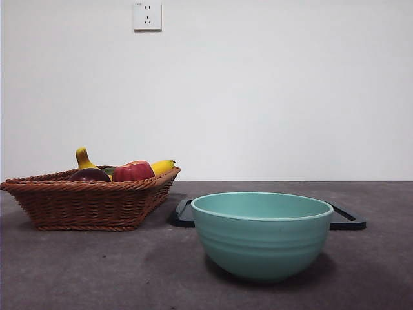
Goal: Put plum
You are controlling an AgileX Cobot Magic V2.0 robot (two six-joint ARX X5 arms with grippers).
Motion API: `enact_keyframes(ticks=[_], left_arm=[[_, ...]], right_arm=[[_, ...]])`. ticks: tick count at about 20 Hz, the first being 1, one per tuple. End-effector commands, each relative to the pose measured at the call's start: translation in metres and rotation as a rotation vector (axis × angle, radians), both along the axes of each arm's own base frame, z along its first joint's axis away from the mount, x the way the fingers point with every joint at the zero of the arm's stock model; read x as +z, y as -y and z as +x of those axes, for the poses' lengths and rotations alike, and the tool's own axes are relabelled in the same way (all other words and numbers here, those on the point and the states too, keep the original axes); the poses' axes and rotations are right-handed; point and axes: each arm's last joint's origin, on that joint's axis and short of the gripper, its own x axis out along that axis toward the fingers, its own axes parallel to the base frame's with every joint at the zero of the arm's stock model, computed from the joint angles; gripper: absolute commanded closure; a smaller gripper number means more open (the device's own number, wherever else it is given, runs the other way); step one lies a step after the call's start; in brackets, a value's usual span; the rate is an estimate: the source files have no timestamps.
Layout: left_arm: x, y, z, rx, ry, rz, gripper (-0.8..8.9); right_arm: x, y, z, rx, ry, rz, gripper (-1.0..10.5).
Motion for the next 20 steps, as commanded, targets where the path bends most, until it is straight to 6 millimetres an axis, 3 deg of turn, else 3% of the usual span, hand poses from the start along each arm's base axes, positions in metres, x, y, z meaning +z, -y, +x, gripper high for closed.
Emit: enact_keyframes(ticks=[1,13,20], left_arm=[[0.021,0.002,-0.002,-0.064,-0.002,0.027,8.05],[0.067,0.009,0.015,-0.381,-0.199,0.106,8.05],[0.079,0.014,0.027,-0.561,-0.325,0.129,8.05]], right_arm=[[0.019,-0.001,-0.003,0.034,-0.022,-0.035,9.4],[0.079,-0.008,0.020,0.318,-0.295,-0.143,9.4],[0.095,-0.012,0.037,0.450,-0.456,-0.177,9.4]])
